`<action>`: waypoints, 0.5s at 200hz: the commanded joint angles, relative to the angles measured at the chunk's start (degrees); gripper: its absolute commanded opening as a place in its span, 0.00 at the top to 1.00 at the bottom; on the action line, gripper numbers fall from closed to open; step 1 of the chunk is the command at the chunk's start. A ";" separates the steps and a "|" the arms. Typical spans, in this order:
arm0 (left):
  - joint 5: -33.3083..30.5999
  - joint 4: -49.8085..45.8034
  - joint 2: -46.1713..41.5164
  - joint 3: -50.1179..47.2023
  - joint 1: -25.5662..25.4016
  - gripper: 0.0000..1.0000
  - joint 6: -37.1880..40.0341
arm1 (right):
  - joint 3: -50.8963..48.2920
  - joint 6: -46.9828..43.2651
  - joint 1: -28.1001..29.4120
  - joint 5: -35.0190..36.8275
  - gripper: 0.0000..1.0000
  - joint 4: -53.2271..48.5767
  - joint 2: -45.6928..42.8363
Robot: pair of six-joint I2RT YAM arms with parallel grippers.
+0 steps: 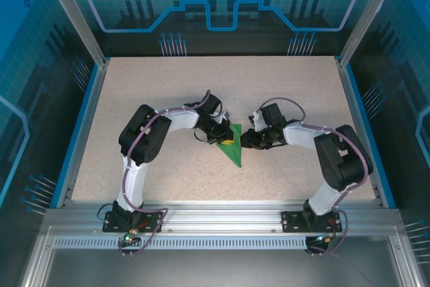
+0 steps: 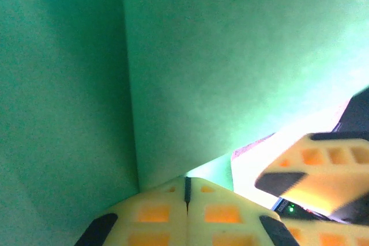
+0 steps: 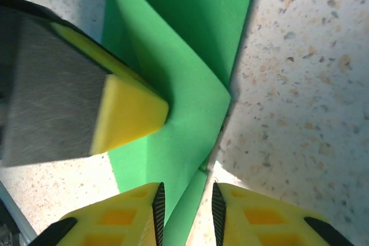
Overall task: Fold a paper plane with a square sheet of paper (fold left side to right side)
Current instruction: Fourth fold the wing at the center of the table.
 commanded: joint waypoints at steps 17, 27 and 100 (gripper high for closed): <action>-2.45 -3.22 2.47 -1.94 0.25 1.00 1.33 | -1.21 -0.27 1.30 -2.36 0.73 -4.18 -6.36; -2.45 -3.25 2.50 -1.89 0.28 1.00 1.24 | -1.78 0.73 2.42 -5.51 0.75 -2.75 -6.61; -2.28 -3.22 2.28 -1.94 0.26 1.00 1.28 | -0.45 1.73 7.06 -9.03 0.76 -2.33 -0.49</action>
